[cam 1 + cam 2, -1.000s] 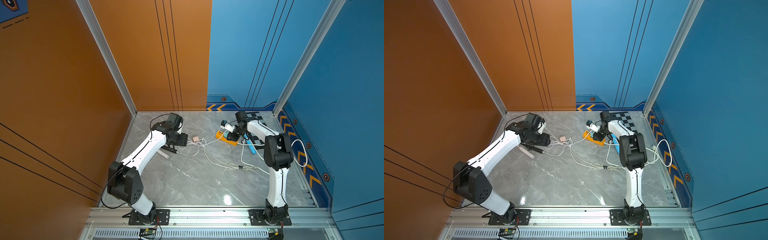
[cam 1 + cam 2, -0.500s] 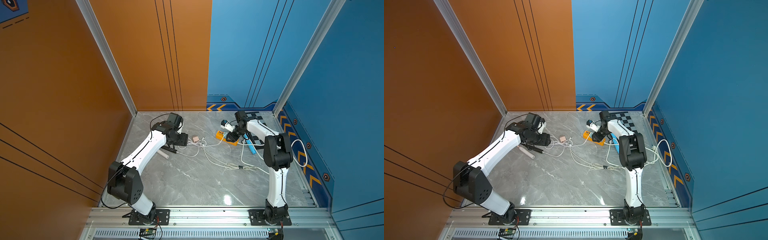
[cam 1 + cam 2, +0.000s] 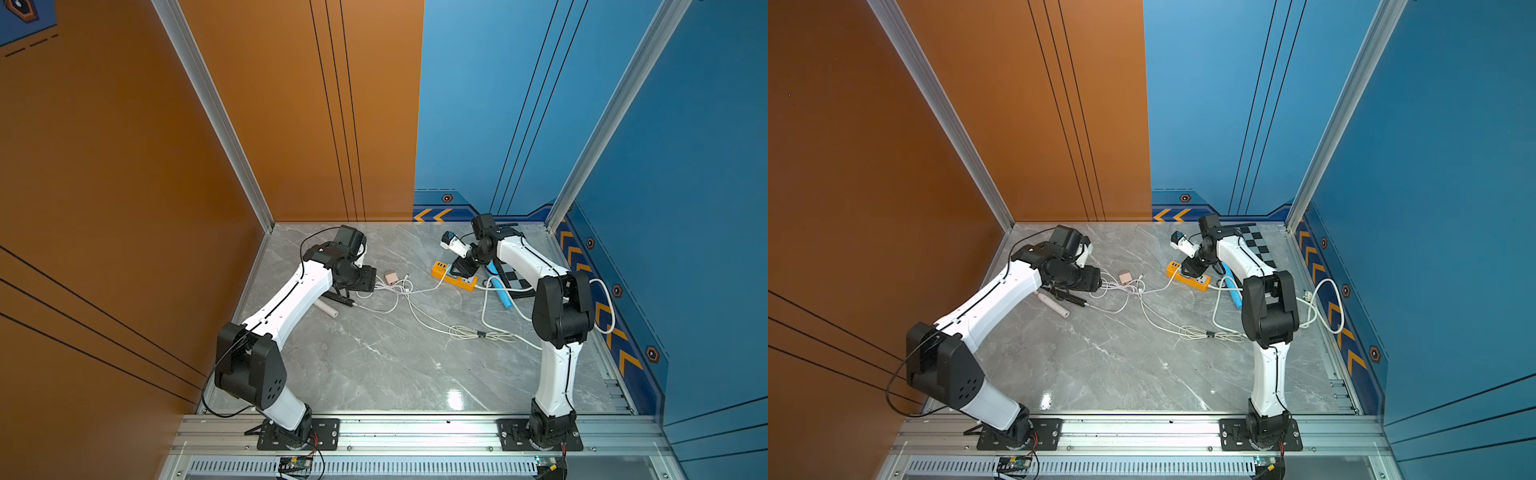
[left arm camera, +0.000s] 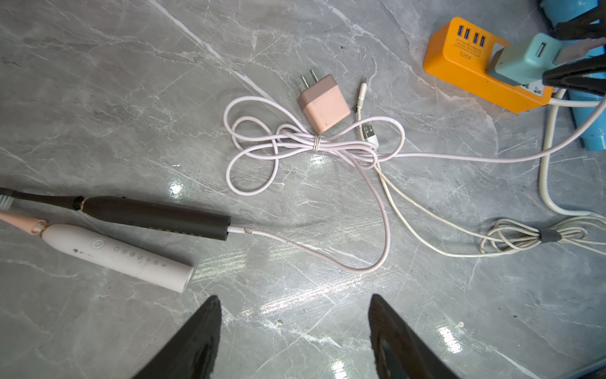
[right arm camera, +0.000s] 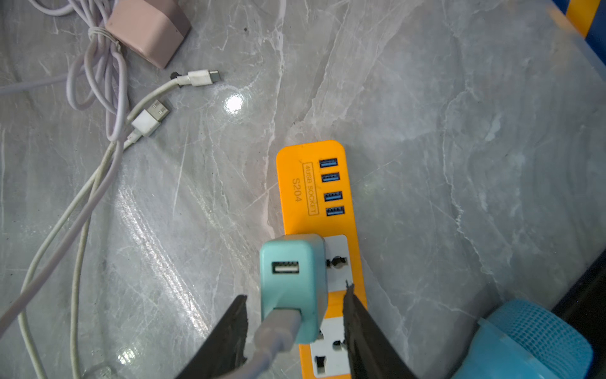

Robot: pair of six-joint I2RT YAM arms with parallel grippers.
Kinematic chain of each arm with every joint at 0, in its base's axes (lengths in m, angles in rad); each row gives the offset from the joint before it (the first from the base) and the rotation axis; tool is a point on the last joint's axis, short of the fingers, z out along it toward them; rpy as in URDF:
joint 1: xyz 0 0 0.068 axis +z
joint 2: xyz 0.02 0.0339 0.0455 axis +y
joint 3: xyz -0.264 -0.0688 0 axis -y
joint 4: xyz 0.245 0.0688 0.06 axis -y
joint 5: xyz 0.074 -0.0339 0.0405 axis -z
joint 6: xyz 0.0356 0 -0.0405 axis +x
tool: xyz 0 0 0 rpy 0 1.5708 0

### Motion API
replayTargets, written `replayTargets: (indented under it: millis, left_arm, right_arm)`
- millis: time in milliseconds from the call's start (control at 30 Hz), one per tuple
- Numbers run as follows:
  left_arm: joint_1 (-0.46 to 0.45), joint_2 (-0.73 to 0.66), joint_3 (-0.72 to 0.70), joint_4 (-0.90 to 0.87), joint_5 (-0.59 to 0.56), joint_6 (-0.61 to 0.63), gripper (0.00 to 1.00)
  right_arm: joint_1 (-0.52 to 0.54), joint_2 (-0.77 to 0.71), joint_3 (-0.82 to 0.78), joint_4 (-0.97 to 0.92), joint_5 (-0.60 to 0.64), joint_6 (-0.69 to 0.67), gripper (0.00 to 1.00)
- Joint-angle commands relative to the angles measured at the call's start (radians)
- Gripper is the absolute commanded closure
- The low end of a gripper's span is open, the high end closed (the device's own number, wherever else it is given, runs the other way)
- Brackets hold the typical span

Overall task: Charge the electric toothbrush
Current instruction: Insert the plug into the socket.

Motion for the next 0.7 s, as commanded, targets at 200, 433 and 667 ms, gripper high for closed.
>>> replayTargets:
  millis: [200,433,667]
  left_arm:
    - [-0.001,-0.018,0.001,-0.003,0.021,-0.006,0.28]
    - [-0.002,-0.027,-0.003,0.010,0.045,-0.006,0.23]
    - [-0.002,-0.057,-0.022,0.047,0.082,-0.004,0.07]
  right_arm:
    - [0.009,-0.006,0.011,-0.002,0.101,-0.008,0.67]
    - [0.002,0.041,-0.008,-0.002,0.165,-0.027,0.74]
    - [-0.003,0.084,-0.018,-0.007,0.198,-0.037,0.76]
